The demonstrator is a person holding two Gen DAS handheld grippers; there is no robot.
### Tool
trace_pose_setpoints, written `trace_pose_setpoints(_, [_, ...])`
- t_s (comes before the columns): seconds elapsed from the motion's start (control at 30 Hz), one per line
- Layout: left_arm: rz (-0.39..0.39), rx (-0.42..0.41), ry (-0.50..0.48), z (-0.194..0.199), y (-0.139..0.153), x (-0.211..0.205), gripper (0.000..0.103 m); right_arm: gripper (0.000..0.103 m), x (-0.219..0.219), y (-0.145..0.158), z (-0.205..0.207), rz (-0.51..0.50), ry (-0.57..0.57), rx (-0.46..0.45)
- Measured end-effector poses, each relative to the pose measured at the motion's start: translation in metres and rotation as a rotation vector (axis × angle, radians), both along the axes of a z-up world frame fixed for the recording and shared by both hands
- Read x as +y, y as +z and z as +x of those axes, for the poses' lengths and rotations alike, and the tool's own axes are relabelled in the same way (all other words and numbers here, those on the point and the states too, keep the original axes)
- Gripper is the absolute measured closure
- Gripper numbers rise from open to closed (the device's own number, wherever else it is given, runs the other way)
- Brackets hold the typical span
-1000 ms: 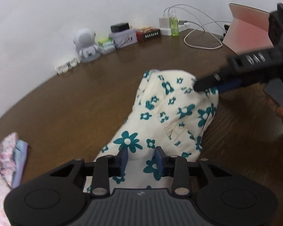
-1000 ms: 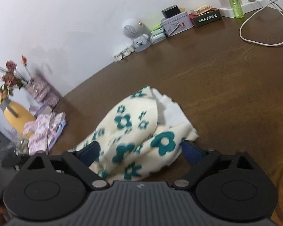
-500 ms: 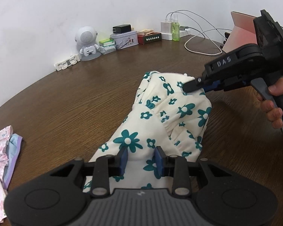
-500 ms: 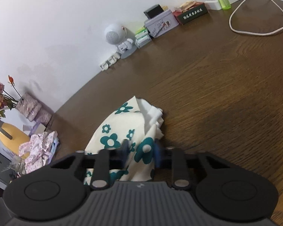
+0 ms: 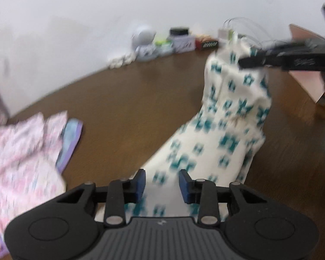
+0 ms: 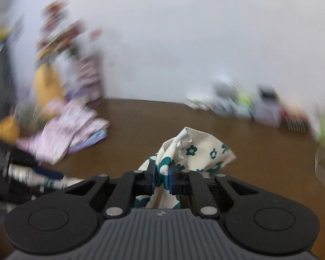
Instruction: Fold clothes
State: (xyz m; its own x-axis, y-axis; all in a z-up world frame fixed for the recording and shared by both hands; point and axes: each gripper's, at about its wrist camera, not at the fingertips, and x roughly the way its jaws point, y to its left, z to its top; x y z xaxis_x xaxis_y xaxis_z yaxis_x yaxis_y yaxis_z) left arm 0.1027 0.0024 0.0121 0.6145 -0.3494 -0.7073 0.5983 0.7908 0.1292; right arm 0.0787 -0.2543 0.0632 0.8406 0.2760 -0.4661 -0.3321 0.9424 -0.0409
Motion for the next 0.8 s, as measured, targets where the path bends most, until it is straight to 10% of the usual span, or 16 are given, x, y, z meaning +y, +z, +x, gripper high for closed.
trace_pose_setpoints(0.3, [-0.075,-0.006,0.076,-0.034,0.002,0.047,0.071,0.093,0.123,-0.02,-0.04,-0.506,0.439,-0.071])
trace_pose_setpoints(0.8, [-0.215,-0.112,-0.003,-0.02,0.064,0.032,0.068,0.092,0.159,-0.059,-0.054,-0.587,0.56,0.0])
